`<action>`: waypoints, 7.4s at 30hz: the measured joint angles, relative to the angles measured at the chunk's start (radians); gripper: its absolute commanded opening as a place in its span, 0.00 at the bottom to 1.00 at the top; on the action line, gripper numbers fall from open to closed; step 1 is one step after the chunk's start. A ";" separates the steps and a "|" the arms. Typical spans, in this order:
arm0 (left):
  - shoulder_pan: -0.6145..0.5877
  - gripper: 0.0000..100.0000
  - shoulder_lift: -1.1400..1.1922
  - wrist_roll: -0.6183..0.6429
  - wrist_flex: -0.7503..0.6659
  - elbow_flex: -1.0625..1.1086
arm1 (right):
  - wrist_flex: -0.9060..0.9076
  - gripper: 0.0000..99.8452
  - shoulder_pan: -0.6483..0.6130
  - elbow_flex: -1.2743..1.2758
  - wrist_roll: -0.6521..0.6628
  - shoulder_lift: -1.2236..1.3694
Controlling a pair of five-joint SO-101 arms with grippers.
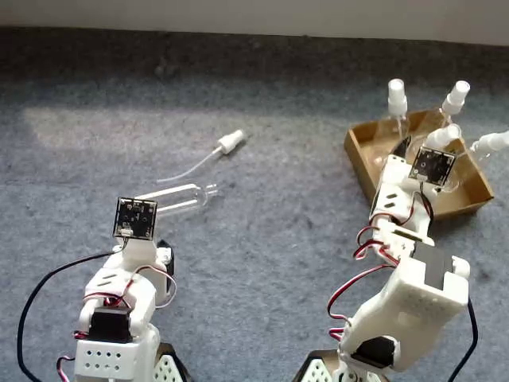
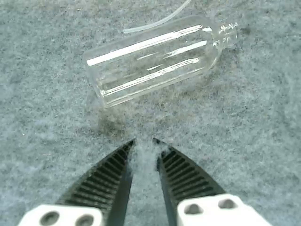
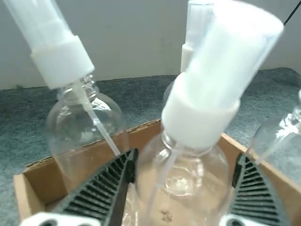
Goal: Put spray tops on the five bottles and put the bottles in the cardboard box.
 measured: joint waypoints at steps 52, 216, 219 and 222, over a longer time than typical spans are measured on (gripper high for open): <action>0.000 0.00 0.000 0.000 0.000 0.000 | 0.000 0.26 -0.028 0.000 0.003 0.000; -0.230 0.00 0.000 0.000 -0.003 -0.009 | 2.140 0.29 -0.480 -1.002 0.109 -0.511; -0.259 0.00 0.000 0.000 -0.003 -0.026 | 2.194 0.29 -0.592 -1.002 0.109 -0.511; -0.315 0.01 0.000 0.000 -0.002 -0.057 | 2.205 0.29 -0.723 -1.002 0.109 -0.511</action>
